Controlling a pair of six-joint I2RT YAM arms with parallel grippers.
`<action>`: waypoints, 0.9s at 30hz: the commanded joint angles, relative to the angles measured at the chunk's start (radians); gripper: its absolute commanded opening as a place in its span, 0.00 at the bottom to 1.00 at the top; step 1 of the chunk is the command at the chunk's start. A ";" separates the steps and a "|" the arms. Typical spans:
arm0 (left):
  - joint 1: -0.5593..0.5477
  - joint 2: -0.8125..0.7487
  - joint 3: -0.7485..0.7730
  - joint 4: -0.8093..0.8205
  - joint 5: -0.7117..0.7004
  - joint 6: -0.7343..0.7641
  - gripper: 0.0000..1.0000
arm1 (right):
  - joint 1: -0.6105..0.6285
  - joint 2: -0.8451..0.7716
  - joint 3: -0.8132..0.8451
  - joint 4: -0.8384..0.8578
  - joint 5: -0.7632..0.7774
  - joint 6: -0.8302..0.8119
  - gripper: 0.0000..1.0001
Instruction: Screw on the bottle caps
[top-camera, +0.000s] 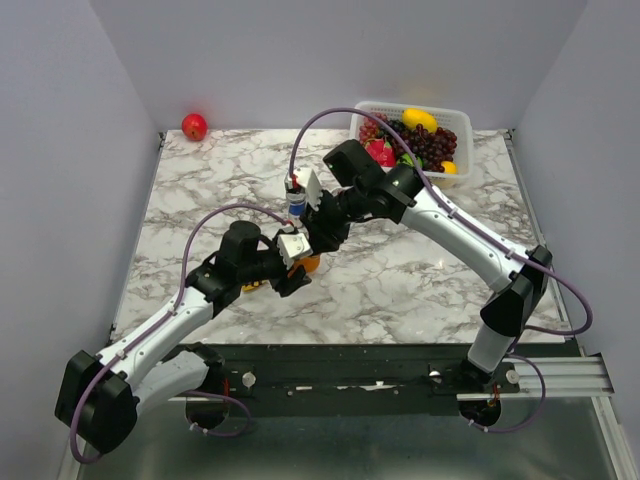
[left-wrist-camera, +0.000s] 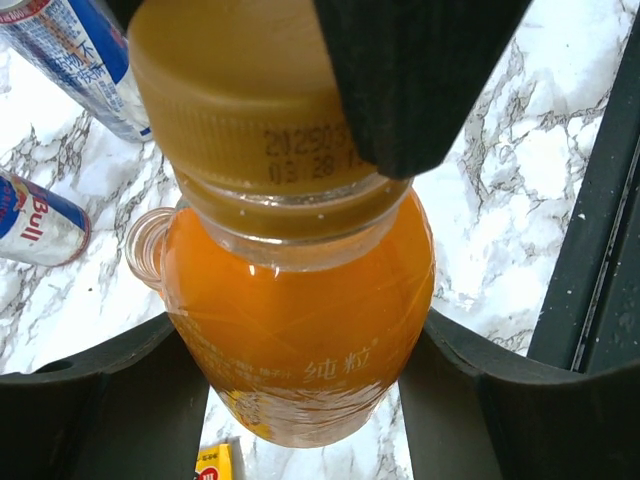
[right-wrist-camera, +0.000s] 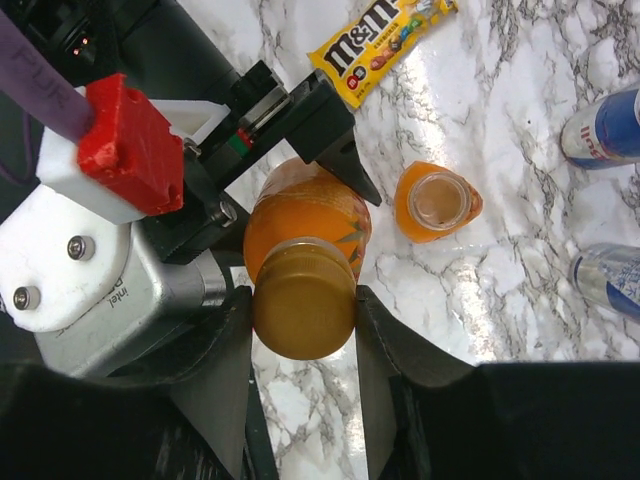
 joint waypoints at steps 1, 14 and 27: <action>-0.015 -0.028 0.039 0.125 0.157 0.060 0.00 | 0.031 0.068 0.041 -0.055 0.031 -0.176 0.46; -0.010 -0.075 -0.037 0.320 0.154 -0.119 0.00 | 0.037 0.050 0.006 -0.041 0.074 -0.069 0.47; -0.010 -0.103 -0.109 0.303 0.128 -0.084 0.00 | 0.037 0.044 0.064 -0.083 0.109 -0.096 0.68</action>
